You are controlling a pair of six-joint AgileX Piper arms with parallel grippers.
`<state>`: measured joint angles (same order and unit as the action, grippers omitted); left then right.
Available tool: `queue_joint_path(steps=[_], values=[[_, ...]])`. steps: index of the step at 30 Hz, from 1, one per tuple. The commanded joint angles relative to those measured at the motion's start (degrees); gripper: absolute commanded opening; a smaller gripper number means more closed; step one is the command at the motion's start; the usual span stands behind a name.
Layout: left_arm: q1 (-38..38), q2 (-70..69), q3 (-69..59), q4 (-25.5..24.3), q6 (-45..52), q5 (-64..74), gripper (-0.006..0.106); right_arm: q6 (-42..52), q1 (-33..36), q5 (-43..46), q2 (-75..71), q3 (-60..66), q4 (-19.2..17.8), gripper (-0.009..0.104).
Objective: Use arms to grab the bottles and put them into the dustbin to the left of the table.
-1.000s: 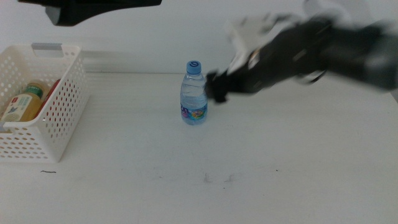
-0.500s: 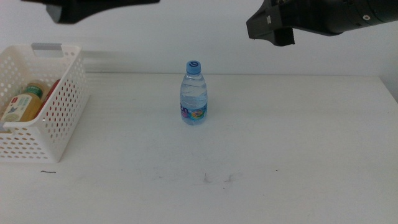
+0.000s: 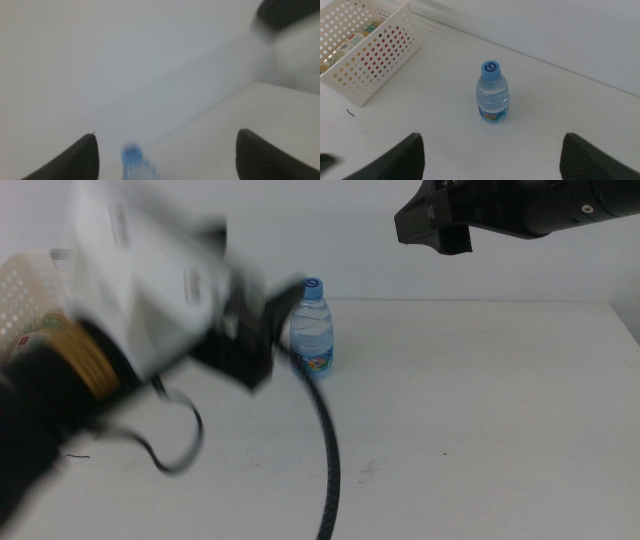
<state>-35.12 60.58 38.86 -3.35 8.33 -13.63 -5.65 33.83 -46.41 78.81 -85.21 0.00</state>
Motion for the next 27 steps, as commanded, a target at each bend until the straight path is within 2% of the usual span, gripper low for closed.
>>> queue_joint_path(steps=[1,6,14,27], values=[[2.6,4.4,-8.5,-0.5,-6.9,-18.1,0.094,0.1,0.3,0.2,-0.5,0.0,0.3,0.091],[7.9,20.1,-10.7,-1.1,-9.7,-22.1,0.094,0.1,0.3,0.2,-0.5,0.0,0.3,0.091],[8.3,42.9,-7.8,1.2,-10.0,-51.4,0.094,0.1,0.3,0.2,-0.5,0.0,0.3,0.091],[8.3,57.3,7.2,1.9,-11.8,-46.7,0.094,0.1,0.3,0.2,-0.5,0.0,0.3,0.091]])
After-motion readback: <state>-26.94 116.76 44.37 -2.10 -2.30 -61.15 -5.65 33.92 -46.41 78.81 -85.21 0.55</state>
